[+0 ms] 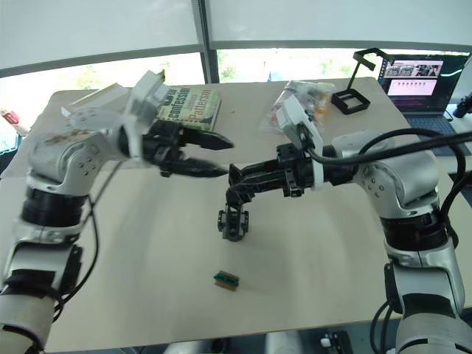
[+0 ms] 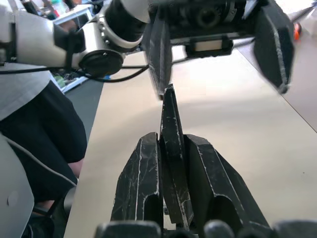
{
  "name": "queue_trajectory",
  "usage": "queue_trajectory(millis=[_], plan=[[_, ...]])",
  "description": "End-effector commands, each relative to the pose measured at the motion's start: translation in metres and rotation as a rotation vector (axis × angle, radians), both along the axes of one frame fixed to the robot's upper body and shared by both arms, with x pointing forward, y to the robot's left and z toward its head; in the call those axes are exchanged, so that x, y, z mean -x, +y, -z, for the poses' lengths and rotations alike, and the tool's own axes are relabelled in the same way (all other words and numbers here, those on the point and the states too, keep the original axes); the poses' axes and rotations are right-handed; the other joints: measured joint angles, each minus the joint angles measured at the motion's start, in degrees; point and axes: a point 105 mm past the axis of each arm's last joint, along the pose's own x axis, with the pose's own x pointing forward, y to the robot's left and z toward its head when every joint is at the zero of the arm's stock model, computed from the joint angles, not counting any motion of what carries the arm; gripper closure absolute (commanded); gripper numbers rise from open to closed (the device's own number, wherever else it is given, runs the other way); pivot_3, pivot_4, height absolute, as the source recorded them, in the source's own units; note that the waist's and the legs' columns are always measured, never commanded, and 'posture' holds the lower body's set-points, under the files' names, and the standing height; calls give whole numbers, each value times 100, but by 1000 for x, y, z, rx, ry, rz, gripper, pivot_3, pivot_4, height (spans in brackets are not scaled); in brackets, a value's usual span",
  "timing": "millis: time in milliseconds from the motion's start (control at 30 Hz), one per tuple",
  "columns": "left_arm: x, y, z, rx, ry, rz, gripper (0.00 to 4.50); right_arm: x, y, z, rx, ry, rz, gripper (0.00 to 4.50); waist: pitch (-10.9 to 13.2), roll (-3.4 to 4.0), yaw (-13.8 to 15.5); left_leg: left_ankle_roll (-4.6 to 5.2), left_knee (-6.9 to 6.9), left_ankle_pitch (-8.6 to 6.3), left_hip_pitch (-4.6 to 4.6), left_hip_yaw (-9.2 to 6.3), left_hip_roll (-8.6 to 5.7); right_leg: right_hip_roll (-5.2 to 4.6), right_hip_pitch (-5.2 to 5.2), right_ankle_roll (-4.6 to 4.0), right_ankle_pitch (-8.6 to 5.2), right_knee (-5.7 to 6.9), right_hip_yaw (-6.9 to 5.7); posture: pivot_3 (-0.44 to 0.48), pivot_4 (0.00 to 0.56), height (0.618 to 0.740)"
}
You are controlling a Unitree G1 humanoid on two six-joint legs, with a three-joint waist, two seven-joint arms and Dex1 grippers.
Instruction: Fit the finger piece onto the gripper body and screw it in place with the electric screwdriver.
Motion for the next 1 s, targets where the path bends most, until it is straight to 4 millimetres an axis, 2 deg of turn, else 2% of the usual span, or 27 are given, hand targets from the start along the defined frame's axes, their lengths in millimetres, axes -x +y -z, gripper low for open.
queue_trajectory(millis=[33, 167, 267, 367, 533, 733, 1000], plan=[[4, 26, 13, -80, -99, -25, 0, 18, 2, -3, -48, -148, -87, 4188, 0, 1, 7, 0, 1, 0, -1, 0, 0, 1, -2, 0, 0, 1, -1, 0, 150, 740], [10, 39, 57, -214, -160, -7, 0, 24, 4, 13, -65, -149, -91, 4188, 3, 3, 56, 0, 2, -1, -3, 0, -3, 0, 0, -2, 1, -3, -3, 0, 150, 740], [7, 29, 97, -208, -140, -24, 0, 25, 3, 20, -76, -135, -73, 4188, 3, 4, 118, 0, 12, 0, -5, 0, -6, 0, 10, -8, 6, -11, -5, 0, 150, 740], [0, 14, 119, -155, -131, -57, 0, 26, 1, 21, -78, -119, -55, 4188, 3, 3, 185, 1, 17, -1, -2, -1, -6, 2, 19, -8, 8, -15, -4, 0, 150, 740], [-3, 0, 142, -134, -118, -74, 0, 30, -1, 23, -74, -93, -41, 4188, 3, 3, 184, 1, 18, -1, -4, -1, 1, 7, 11, -8, 11, -10, -3, 0, 150, 740], [-7, -22, 157, -109, -88, -80, 0, 34, -1, 26, -77, -73, -23, 4188, 3, 2, 197, 1, 18, -1, -4, -1, -1, 7, 14, -7, 11, -11, -1, 0, 150, 740], [-11, -40, 163, -82, -75, -78, 0, 33, 0, 30, -68, -73, 0, 4188, 3, 2, 194, 2, 19, -1, -3, -1, 0, 7, 15, -7, 12, -10, 0, 0, 150, 740]])
